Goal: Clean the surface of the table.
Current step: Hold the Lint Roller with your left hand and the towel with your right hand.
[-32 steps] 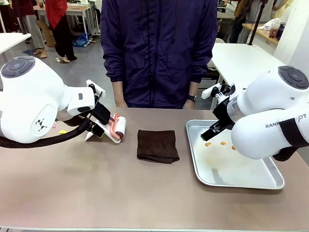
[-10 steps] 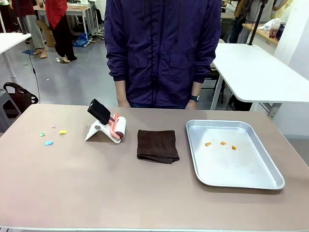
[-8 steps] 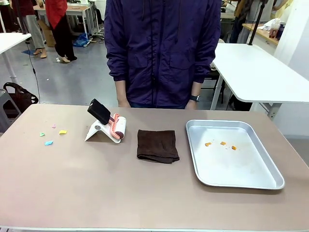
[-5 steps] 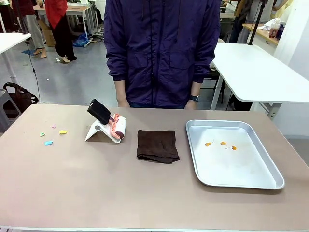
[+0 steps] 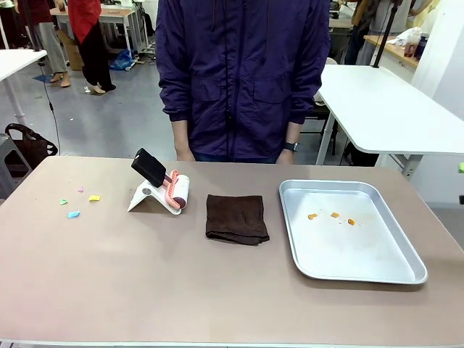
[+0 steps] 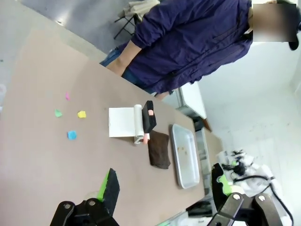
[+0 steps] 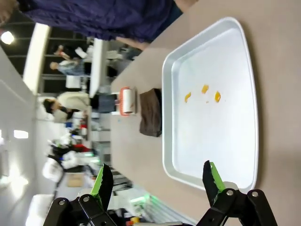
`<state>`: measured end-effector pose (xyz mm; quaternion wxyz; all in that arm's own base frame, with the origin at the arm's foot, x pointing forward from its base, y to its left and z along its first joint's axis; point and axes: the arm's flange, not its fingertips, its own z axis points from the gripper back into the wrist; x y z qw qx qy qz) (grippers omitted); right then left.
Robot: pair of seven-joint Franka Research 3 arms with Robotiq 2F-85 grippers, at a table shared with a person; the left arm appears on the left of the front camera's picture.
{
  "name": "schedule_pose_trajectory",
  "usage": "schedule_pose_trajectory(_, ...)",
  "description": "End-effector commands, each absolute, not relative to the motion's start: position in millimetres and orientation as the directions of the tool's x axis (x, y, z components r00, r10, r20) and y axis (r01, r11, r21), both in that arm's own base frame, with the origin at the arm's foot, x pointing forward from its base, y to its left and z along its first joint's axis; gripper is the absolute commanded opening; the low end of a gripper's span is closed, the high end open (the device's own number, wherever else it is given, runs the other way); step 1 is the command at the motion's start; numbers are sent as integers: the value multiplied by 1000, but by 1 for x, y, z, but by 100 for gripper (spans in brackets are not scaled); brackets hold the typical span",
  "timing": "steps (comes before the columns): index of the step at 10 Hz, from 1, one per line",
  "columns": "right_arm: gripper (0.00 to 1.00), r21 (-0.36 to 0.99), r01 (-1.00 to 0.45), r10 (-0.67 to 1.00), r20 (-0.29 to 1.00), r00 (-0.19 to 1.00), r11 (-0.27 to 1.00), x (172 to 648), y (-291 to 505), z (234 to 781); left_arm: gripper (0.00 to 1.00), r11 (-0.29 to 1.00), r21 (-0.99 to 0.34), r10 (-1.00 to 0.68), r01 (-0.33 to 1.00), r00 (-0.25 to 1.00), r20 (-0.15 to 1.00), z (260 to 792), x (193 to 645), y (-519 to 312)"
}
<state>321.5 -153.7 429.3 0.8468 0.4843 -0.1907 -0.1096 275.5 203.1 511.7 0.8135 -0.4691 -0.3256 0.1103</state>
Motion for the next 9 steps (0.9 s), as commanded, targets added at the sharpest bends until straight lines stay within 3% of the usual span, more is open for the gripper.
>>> schedule_pose_trajectory(1,100,738,-12,-297,287,911,675,309,-74,454,100,602,-787,376,136,821,430,530,315,189)
schedule_pose_trajectory(3,100,645,-125,-159,364,917,754,320,-7,477,100,700,-705,313,112,840,444,545,361,153)
schedule_pose_trajectory(6,100,466,-252,42,415,909,848,347,108,478,100,731,-654,199,193,858,474,524,426,78)
schedule_pose_trajectory(7,100,430,-295,127,377,917,854,355,141,470,100,738,-643,150,206,879,453,512,440,60)
schedule_pose_trajectory(9,100,382,-256,123,340,932,888,370,204,442,100,766,-614,81,190,919,386,478,469,22)
